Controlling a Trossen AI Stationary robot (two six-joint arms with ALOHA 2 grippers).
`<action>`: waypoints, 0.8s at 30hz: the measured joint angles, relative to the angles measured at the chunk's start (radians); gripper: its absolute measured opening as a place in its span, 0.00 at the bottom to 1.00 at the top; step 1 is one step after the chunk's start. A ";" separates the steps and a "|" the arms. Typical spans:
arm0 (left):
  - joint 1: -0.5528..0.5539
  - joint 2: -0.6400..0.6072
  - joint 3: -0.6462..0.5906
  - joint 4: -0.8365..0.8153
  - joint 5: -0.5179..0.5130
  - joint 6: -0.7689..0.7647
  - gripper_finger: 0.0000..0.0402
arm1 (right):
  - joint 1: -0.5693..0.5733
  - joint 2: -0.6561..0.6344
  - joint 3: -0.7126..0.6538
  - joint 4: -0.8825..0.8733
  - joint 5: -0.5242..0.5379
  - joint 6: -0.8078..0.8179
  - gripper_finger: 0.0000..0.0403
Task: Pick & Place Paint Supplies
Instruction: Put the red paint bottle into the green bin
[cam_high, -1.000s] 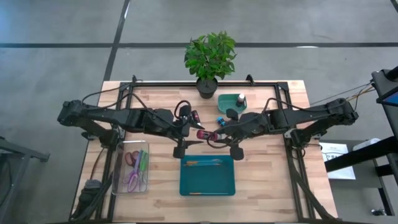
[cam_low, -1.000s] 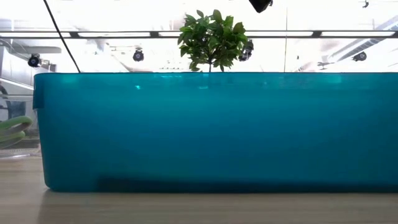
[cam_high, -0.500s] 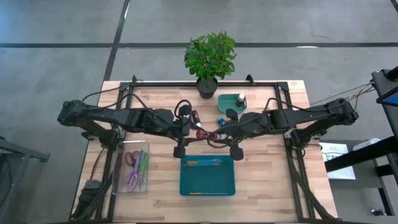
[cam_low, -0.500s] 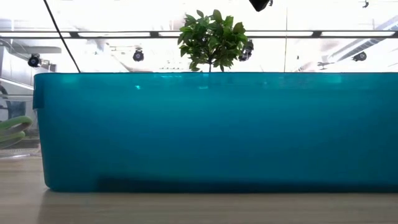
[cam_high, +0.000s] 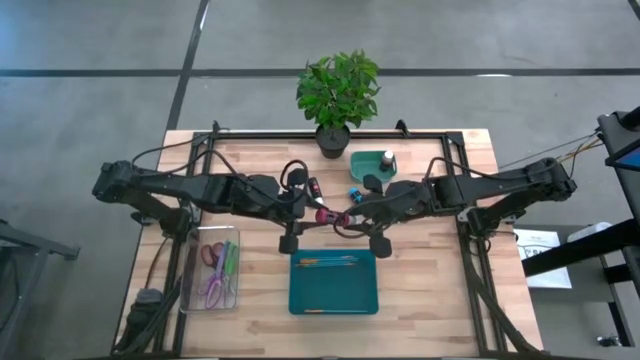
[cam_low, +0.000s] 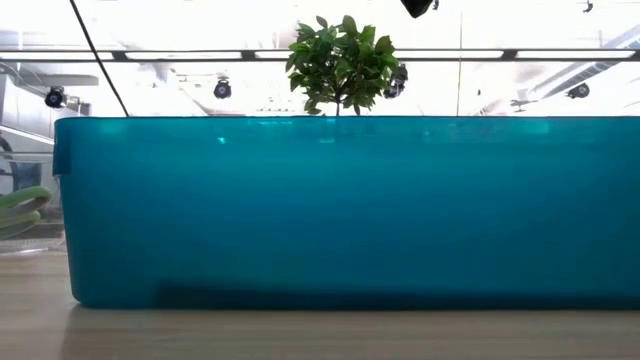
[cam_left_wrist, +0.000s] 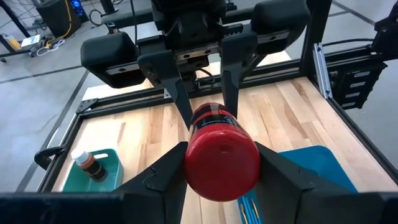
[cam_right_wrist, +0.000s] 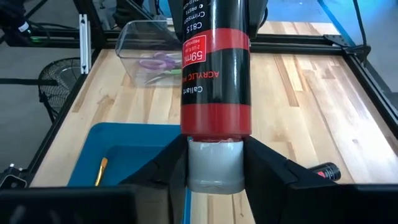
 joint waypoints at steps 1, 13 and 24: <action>0.000 0.000 0.000 0.001 0.000 -0.002 0.40 | 0.000 -0.001 0.000 0.001 0.012 -0.002 0.35; 0.000 0.000 0.000 -0.019 -0.011 -0.056 0.40 | 0.018 -0.053 0.000 0.055 0.112 -0.048 0.73; 0.008 0.001 -0.001 0.083 -0.018 -0.259 0.40 | 0.173 -0.134 0.001 0.140 0.404 -0.343 0.75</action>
